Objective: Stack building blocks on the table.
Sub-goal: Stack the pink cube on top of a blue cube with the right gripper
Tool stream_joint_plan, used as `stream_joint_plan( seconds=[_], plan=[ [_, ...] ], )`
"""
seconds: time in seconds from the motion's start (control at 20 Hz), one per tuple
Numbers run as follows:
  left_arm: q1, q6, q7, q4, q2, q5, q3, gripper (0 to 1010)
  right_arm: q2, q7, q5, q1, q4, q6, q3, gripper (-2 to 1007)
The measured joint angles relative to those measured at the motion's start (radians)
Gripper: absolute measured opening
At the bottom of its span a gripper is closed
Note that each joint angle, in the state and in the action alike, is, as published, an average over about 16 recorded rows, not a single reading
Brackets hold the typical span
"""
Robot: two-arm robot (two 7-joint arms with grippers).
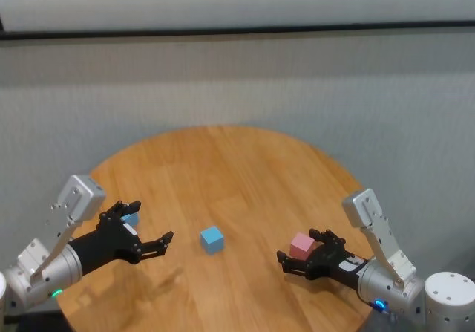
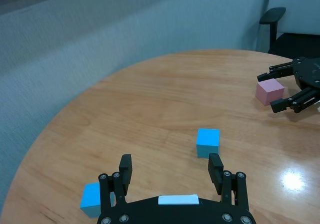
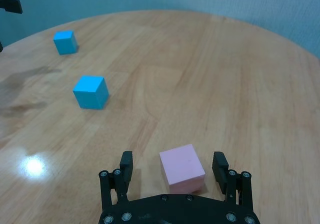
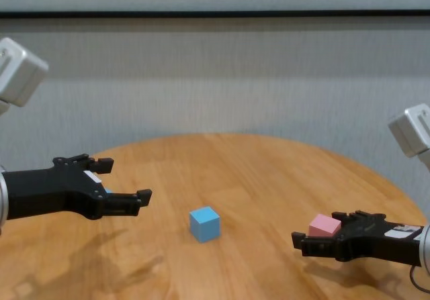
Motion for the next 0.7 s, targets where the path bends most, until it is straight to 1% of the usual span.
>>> stream_joint_plan(
  seconds=[0.35, 0.5, 0.7],
  plan=[
    [0.0, 0.0, 0.0, 0.0, 0.0, 0.0, 0.0, 1002, -0.003, 0.003, -0.014, 0.001, 0.005, -0.011, -0.003, 961],
    [0.0, 0.0, 0.0, 0.0, 0.0, 0.0, 0.0, 1002, -0.003, 0.004, -0.02, 0.001, 0.006, -0.017, -0.003, 917],
    [0.0, 0.0, 0.0, 0.0, 0.0, 0.0, 0.0, 1002, -0.004, 0.006, -0.026, 0.001, 0.007, -0.025, -0.003, 829]
  ],
)
